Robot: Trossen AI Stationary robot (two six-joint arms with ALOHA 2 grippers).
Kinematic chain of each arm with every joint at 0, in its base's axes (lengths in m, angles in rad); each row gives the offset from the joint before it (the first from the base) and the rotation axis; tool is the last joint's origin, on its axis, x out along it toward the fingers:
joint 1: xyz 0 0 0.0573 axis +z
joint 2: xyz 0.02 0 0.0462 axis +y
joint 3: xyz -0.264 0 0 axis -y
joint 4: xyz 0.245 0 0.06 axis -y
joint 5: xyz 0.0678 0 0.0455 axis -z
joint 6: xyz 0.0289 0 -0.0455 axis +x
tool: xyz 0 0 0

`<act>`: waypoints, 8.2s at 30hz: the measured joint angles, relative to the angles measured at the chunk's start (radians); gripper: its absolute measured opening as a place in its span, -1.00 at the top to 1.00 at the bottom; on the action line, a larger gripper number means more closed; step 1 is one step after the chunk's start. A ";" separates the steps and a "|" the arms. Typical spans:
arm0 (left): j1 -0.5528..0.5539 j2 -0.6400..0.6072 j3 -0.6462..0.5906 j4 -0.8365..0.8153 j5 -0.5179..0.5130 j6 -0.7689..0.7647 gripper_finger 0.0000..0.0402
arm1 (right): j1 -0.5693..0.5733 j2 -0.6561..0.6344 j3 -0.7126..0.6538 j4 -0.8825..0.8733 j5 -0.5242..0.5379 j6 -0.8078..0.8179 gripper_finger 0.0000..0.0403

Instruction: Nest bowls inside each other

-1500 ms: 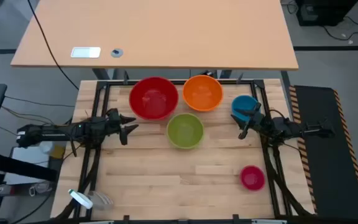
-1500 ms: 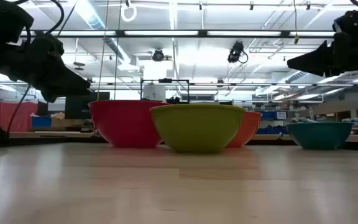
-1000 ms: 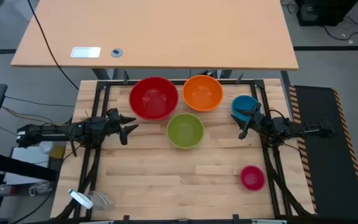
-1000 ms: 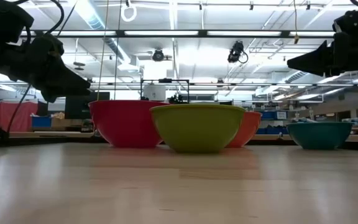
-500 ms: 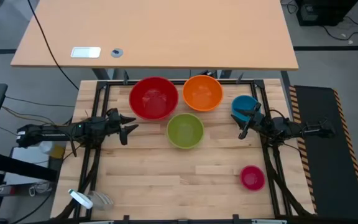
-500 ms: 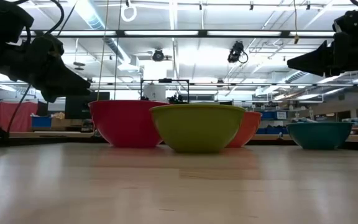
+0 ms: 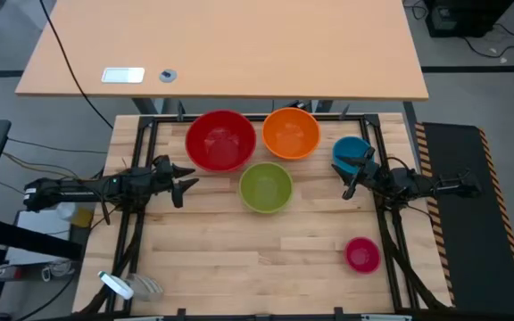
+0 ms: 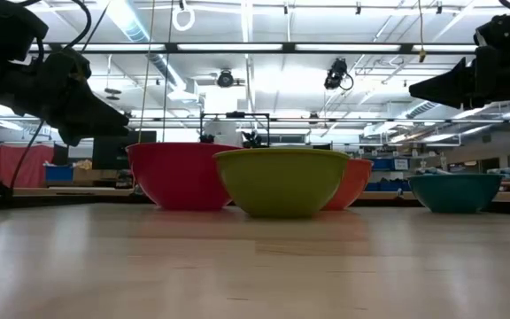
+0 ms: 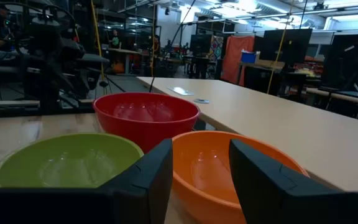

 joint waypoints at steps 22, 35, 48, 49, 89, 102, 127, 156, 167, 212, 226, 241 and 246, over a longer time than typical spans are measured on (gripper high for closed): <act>-0.002 0.000 0.000 0.578 -0.015 -0.060 0.03 | 0.000 0.000 0.000 0.001 0.000 0.000 0.19; 0.002 0.000 0.000 0.666 -0.149 -0.427 0.03 | -0.055 0.006 0.000 0.368 0.139 0.519 0.19; 0.002 0.014 0.014 0.738 -0.224 -0.485 0.03 | -0.213 0.308 0.263 0.075 -0.262 0.722 0.19; 0.002 0.024 0.022 0.735 -0.240 -0.481 0.03 | -0.225 0.353 0.298 0.041 -0.277 0.727 0.19; 0.002 0.236 0.430 -0.023 -0.276 -0.570 -0.56 | -0.814 1.471 1.180 -0.586 -0.667 0.458 -0.26; 0.002 0.237 0.430 -0.023 -0.275 -0.570 -0.56 | -0.897 1.605 1.181 -0.753 -0.467 0.411 -0.17; 0.002 0.271 0.430 -0.023 -0.274 -0.560 -0.56 | -0.948 1.750 1.180 -0.828 -0.606 0.413 0.52; 0.029 0.289 0.428 0.026 -0.376 -0.516 -0.56 | -0.845 1.691 1.536 -0.765 -0.782 0.538 0.91; 0.069 0.288 0.428 0.051 -0.341 -0.484 -0.56 | -0.612 1.752 1.562 -0.433 -0.632 0.676 0.90; 0.067 0.288 0.429 0.132 -0.263 -0.402 -0.56 | -0.672 2.279 2.352 -0.995 -0.770 0.227 -0.43; 0.067 0.288 0.429 0.091 -0.213 -0.408 -0.56 | -0.570 2.219 2.311 -1.480 -0.846 0.081 -0.28; 0.067 0.304 0.429 0.026 -0.119 -0.429 -0.56 | -0.443 2.002 2.306 -1.346 -0.611 0.129 -0.13; 0.067 0.316 0.429 0.030 -0.118 -0.422 -0.56 | -0.381 1.862 2.132 -1.194 -0.529 0.137 -0.13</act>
